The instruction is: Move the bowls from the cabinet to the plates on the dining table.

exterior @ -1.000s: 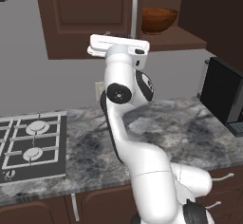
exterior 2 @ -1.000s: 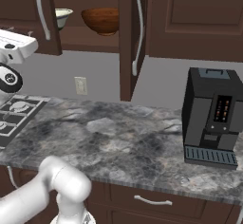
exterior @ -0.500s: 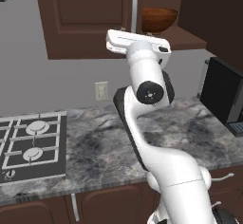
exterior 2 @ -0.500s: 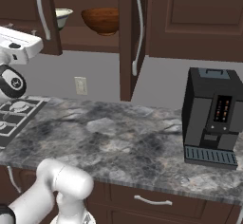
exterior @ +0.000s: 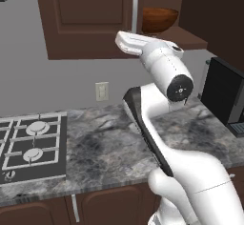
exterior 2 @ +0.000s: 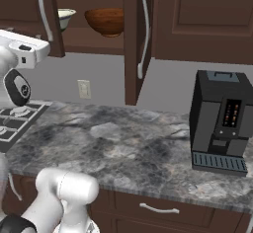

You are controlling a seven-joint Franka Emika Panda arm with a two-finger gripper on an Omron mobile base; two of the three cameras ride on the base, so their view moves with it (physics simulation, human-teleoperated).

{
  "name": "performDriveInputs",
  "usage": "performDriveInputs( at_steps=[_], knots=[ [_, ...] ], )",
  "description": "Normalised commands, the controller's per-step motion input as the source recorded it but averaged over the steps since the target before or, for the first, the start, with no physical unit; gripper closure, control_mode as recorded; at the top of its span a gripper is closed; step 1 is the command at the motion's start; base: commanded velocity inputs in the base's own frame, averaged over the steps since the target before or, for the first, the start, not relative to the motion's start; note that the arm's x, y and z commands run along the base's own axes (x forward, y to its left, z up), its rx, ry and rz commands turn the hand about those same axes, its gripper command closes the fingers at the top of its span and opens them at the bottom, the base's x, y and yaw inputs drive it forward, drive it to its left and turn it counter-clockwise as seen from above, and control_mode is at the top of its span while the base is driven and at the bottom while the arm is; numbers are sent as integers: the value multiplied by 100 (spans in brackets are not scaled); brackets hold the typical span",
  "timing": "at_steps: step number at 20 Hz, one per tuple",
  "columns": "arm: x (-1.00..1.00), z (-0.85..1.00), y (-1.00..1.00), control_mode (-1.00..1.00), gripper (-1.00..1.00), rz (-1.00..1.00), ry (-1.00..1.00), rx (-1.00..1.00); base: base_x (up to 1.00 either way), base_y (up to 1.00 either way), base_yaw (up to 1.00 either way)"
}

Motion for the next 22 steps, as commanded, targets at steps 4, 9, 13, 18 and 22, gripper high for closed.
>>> performDriveInputs(
  at_steps=[4, 9, 13, 18, 22],
  knots=[
    [-9, -1, -12, -100, -100, 18, 7, 0, 0, 0, 0],
    [0, 5, -43, -100, -100, 4, 4, 3, 0, 0, 0],
    [6, 4, -44, -100, -100, 2, 3, 9, 0, 0, 0],
    [9, 1, -35, -100, -100, 4, 4, 14, 0, 0, 0],
    [15, 0, -16, -100, -100, 10, 4, 15, 0, 0, 0]
  ],
)
